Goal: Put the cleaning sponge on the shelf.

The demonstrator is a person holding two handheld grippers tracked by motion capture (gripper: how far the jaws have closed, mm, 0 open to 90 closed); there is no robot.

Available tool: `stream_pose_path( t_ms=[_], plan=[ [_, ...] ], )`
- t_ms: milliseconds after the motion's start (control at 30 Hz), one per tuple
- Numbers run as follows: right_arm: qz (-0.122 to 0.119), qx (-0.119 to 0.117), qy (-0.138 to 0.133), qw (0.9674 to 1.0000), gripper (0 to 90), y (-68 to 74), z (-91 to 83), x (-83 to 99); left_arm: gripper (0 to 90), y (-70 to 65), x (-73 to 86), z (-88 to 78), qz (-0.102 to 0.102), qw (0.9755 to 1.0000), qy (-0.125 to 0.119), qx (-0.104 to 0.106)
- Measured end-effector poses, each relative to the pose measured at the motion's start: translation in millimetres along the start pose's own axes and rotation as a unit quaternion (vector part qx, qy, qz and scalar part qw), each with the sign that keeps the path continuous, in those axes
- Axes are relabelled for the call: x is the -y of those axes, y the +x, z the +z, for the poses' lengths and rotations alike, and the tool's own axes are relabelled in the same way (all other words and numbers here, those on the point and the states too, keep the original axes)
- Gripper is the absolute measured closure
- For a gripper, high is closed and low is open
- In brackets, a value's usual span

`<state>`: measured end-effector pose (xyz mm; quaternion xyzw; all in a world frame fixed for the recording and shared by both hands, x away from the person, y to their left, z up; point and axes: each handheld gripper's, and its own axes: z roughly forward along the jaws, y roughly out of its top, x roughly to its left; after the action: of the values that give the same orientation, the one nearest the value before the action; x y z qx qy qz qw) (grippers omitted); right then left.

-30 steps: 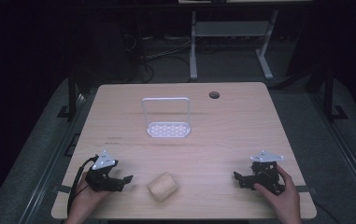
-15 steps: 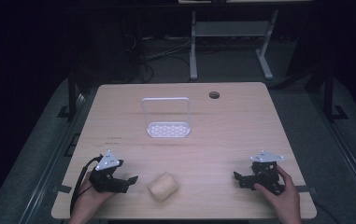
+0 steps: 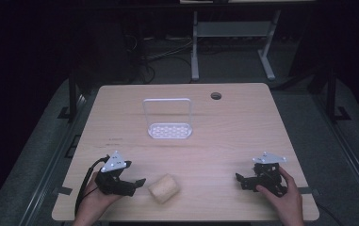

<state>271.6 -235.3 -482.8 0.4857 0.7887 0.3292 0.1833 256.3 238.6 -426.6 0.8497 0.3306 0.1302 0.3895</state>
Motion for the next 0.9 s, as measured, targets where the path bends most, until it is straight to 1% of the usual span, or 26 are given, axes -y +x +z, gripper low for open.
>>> stream_pose_path(
  t_ms=[267, 367, 567, 733, 833, 867, 900],
  plan=[
    [0.000, 0.000, 0.000, 1.0000, 0.7, 0.0, 0.0, 0.0, 15.0, -6.6, -10.9, 1.5, 0.006, 0.9999, -0.003, 0.010],
    [0.000, 0.000, -0.001, 1.0000, 0.6, 0.0, 0.1, 0.1, 15.0, -10.6, -15.8, 3.2, 0.007, 0.9998, -0.004, 0.019],
    [0.001, 0.000, -0.001, 1.0000, 0.6, 0.1, 0.2, 0.0, 15.0, -17.5, -20.1, 5.7, 0.017, 0.9995, 0.000, 0.027],
    [0.000, 0.000, -0.001, 1.0000, 0.6, -0.1, 0.2, 0.1, 15.0, -21.6, -23.0, 6.6, 0.021, 0.9993, -0.001, 0.032],
    [0.000, 0.000, -0.001, 1.0000, 0.6, 0.0, 0.1, 0.0, 15.0, -26.4, -25.5, 8.5, 0.023, 0.9990, -0.002, 0.038],
    [0.000, 0.000, -0.001, 1.0000, 0.7, 0.0, 0.2, 0.1, 15.0, -26.9, -26.1, 8.5, 0.029, 0.9989, 0.002, 0.038],
    [0.000, 0.000, -0.001, 1.0000, 0.7, 0.0, 0.1, 0.0, 15.0, -28.3, -26.4, 9.0, 0.029, 0.9988, 0.001, 0.038]
  ],
)
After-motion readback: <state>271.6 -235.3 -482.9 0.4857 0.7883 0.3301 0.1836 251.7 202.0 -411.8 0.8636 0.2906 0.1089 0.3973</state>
